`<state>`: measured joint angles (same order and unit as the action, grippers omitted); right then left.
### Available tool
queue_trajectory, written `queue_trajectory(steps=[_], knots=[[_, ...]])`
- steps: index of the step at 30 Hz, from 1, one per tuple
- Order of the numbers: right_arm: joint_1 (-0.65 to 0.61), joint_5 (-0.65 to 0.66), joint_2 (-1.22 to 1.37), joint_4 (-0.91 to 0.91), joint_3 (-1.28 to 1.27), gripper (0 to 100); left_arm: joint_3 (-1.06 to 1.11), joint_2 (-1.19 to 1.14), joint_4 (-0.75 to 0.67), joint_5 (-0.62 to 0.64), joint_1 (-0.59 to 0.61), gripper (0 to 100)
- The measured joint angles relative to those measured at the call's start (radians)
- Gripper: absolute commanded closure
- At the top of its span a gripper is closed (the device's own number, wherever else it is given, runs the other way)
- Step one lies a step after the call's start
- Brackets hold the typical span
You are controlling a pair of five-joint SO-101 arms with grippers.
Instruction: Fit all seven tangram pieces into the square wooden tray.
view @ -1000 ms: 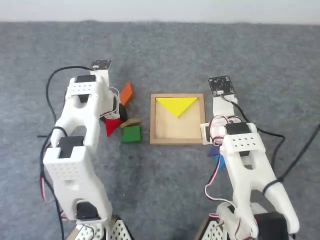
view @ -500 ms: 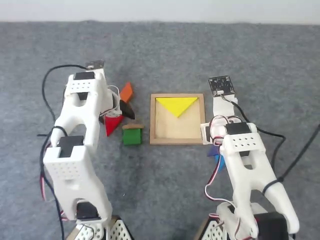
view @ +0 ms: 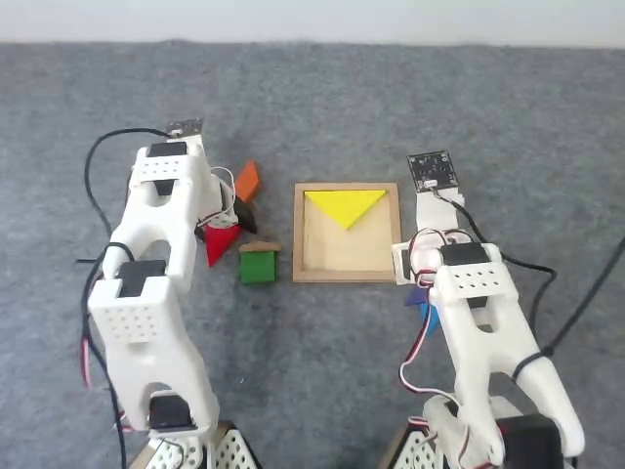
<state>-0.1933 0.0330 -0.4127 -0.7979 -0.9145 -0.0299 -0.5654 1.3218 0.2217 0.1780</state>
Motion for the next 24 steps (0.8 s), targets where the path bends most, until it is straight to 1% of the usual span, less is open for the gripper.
queue_trajectory(steps=[12,18,24], knots=[[-0.002,0.000,0.000,0.000,0.000,92.9,-0.061,-0.032,0.000,0.014,0.009,68],[-0.002,0.000,0.000,0.000,0.000,92.9,-0.147,-0.094,0.055,0.031,0.012,68],[0.000,0.000,0.000,0.000,0.000,92.9,-0.166,-0.103,0.058,0.031,0.012,68]])
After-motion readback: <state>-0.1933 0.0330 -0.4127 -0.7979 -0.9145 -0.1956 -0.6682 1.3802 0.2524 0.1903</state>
